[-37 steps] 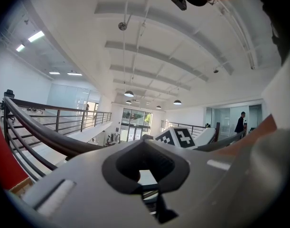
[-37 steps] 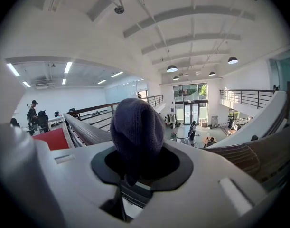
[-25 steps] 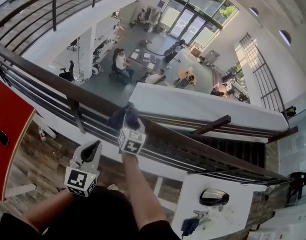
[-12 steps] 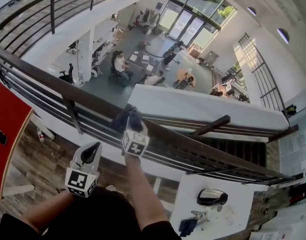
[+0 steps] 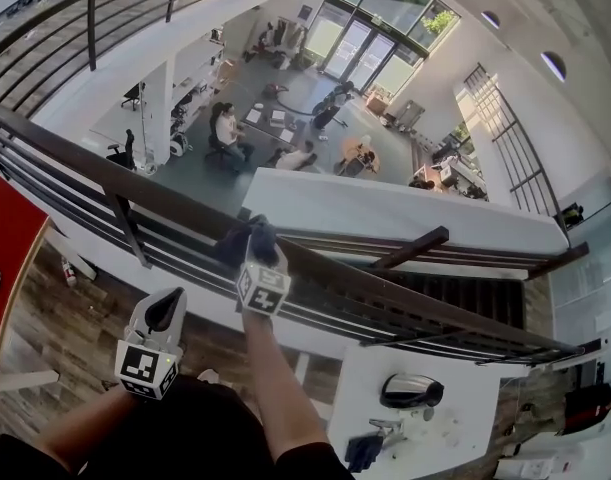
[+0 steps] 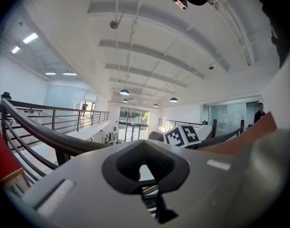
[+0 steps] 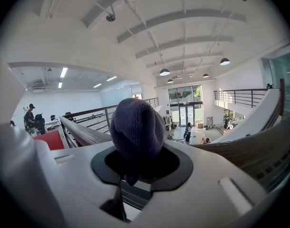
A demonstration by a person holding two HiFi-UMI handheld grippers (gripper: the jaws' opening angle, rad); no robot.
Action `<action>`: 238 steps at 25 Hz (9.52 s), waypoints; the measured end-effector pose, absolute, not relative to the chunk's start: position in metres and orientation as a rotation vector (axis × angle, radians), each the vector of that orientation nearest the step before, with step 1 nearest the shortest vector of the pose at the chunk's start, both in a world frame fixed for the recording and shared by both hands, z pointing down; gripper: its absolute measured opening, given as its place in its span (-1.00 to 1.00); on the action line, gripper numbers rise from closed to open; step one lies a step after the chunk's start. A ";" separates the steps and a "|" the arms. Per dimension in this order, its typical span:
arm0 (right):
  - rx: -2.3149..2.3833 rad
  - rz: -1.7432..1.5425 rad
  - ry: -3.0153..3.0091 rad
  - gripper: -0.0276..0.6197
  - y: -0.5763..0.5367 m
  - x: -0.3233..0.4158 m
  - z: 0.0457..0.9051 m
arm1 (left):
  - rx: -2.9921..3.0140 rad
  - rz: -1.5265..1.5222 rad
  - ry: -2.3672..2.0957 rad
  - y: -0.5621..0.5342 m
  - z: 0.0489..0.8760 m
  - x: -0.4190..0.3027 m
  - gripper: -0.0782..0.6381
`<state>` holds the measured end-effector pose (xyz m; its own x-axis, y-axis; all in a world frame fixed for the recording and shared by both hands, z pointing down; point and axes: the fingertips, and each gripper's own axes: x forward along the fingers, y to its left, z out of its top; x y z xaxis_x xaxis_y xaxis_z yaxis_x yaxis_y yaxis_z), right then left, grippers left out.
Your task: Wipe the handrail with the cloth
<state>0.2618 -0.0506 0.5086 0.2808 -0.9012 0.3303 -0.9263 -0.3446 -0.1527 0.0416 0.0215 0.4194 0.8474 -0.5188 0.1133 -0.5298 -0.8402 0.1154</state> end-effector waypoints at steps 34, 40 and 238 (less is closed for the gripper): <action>2.555 0.519 -1.610 -0.57 0.057 0.360 0.499 | 2.860 0.141 -0.763 0.069 0.428 0.074 -0.78; 2.566 0.492 -1.578 -0.57 0.082 0.382 0.496 | 2.861 0.158 -0.756 0.073 0.427 0.072 -0.78; 2.064 1.081 -1.656 -0.57 0.042 0.304 0.722 | 2.760 0.201 -0.847 0.012 0.432 0.068 -0.78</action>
